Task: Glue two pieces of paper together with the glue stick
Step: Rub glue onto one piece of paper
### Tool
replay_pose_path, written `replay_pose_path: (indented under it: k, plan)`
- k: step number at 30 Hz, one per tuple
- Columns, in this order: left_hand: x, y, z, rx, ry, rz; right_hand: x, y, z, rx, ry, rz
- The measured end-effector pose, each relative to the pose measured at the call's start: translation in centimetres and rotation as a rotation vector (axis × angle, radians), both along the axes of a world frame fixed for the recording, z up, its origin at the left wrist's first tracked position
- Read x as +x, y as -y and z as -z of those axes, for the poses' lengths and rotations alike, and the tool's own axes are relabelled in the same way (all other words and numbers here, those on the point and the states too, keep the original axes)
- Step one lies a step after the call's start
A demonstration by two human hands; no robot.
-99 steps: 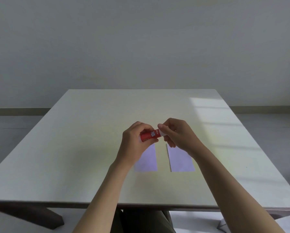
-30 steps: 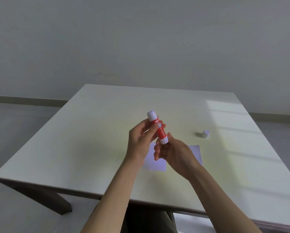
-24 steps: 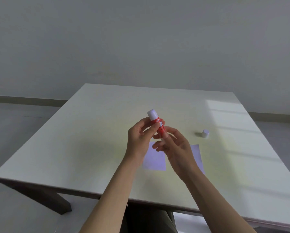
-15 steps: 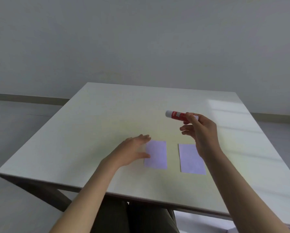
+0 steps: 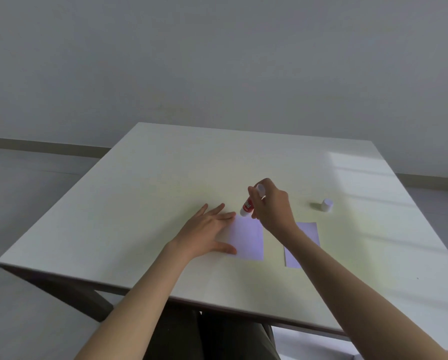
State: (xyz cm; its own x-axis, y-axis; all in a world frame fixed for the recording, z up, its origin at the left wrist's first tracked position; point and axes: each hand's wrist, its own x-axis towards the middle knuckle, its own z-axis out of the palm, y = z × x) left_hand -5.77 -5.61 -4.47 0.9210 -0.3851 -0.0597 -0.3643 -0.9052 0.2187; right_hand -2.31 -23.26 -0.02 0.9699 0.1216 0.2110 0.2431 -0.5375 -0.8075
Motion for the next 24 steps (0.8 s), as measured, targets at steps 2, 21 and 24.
replay_pose_path:
  k: [2, 21, 24]
  plan:
    - [0.0, 0.0, 0.1, 0.019, 0.013, 0.008, 0.0, -0.4, 0.1, -0.050, 0.007, -0.038]
    - [0.0, 0.3, -0.7, 0.079, 0.000, -0.012, 1.0, 0.2, 1.0, -0.260, 0.000, -0.157]
    - [-0.1, 0.3, -0.8, 0.070, -0.008, -0.008, 0.8, 1.5, 1.1, -0.269, -0.004, -0.133]
